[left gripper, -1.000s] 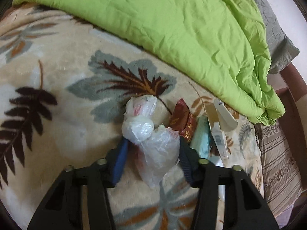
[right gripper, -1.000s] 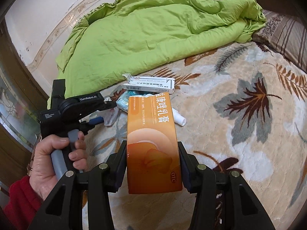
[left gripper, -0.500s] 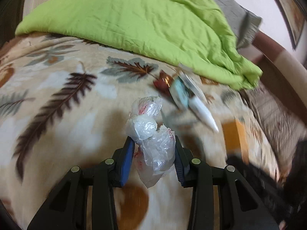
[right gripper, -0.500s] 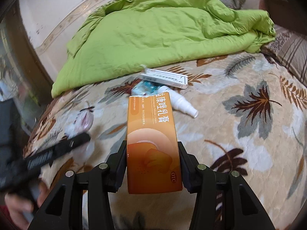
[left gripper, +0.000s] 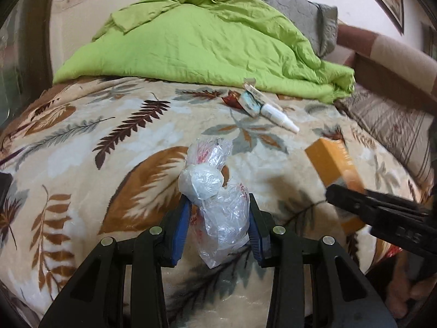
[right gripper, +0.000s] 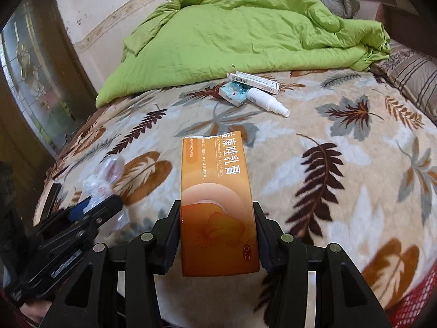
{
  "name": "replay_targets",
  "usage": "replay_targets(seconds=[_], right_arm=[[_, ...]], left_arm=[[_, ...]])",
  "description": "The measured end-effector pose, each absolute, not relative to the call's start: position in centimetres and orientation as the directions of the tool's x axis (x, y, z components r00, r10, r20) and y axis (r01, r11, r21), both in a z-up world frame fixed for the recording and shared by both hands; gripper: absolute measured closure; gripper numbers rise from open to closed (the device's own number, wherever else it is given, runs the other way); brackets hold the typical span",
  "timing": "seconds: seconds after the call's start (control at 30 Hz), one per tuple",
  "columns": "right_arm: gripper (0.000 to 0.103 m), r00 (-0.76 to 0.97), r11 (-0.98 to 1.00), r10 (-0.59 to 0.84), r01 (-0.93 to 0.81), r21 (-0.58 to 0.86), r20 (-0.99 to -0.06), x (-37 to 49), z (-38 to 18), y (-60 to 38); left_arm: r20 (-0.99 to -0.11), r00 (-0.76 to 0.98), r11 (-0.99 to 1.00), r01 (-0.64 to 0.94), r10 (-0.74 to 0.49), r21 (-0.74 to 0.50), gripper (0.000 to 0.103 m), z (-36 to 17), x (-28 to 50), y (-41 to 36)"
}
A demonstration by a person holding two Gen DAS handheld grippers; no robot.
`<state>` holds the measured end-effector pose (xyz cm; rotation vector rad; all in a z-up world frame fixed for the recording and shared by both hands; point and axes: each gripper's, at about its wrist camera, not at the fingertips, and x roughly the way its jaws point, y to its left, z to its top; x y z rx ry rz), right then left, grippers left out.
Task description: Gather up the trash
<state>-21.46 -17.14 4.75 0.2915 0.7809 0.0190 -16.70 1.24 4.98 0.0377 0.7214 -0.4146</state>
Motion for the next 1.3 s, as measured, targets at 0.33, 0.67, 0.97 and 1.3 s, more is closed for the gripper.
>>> replay_targets(seconds=[0.33, 0.67, 0.97, 1.3], right_arm=[[0.051, 0.735, 0.961, 0.094, 0.108, 0.254, -0.671, -24.5, 5.5, -17.7], [0.051, 0.746, 0.959, 0.087, 0.117, 0.259, -0.661, -24.8, 5.4, -18.2], [0.051, 0.737, 0.961, 0.073, 0.127, 0.245, -0.672, -24.3, 5.1, -17.9], [0.051, 0.735, 0.963, 0.059, 0.138, 0.233, -0.676, -24.4, 5.2, -18.1]], left_arm=[[-0.594, 0.732, 0.909, 0.417, -0.333, 0.004, 0.065, 5.2, -18.4, -0.2], [-0.576, 0.747, 0.886, 0.456, -0.333, 0.079, 0.065, 4.9, -19.6, -2.0], [-0.58, 0.746, 0.887, 0.453, -0.326, 0.084, 0.065, 4.7, -19.5, -2.2], [-0.584, 0.745, 0.888, 0.452, -0.323, 0.085, 0.065, 4.5, -19.4, -2.0]])
